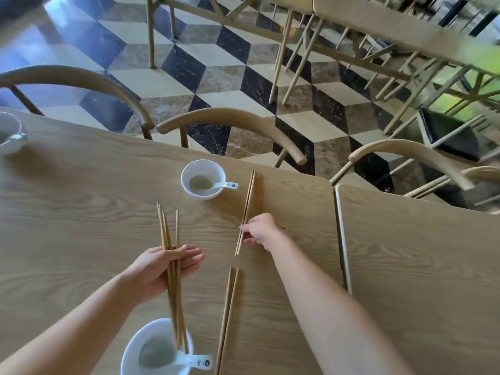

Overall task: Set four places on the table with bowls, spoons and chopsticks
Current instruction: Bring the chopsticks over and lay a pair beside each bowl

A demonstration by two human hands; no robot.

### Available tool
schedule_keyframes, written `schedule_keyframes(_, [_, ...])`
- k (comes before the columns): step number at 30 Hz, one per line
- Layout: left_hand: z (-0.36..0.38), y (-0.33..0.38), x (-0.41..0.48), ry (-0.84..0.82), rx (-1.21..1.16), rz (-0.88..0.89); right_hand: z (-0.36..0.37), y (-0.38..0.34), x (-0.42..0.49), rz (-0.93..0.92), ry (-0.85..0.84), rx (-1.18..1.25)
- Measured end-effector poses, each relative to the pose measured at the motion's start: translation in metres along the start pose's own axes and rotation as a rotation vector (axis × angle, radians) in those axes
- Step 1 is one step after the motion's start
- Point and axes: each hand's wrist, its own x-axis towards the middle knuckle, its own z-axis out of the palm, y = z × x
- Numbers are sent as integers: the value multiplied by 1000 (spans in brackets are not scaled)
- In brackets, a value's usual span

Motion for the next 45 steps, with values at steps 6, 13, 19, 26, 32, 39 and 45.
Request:
schedule_keyframes(6, [-5,-8,5,21,-7,-16,9,-2,14,-1,150,-286])
schedule_keyframes(13, [7,-12,3,10,-23,-27,26,-3,2,-160,342,-591])
schedule_keyframes(19, [9,-12,-2,-1,-20,-29,39,-1,-2,-212,342,-577])
schedule_keyframes(26, [-1,-9,-5,20,-8,-27,39,-1,1,-202,358,-634])
schedule_keyframes(32, [-6,-6,-6,21,0,-23,32,0,-4,-178,415,-653])
schedule_keyframes(39, [-6,-7,-8,19,7,-24,32,3,-2,-197,439,-635])
schedule_keyframes(45, [-9,-9,-9,15,6,-23,32,3,-1,-222,448,-626])
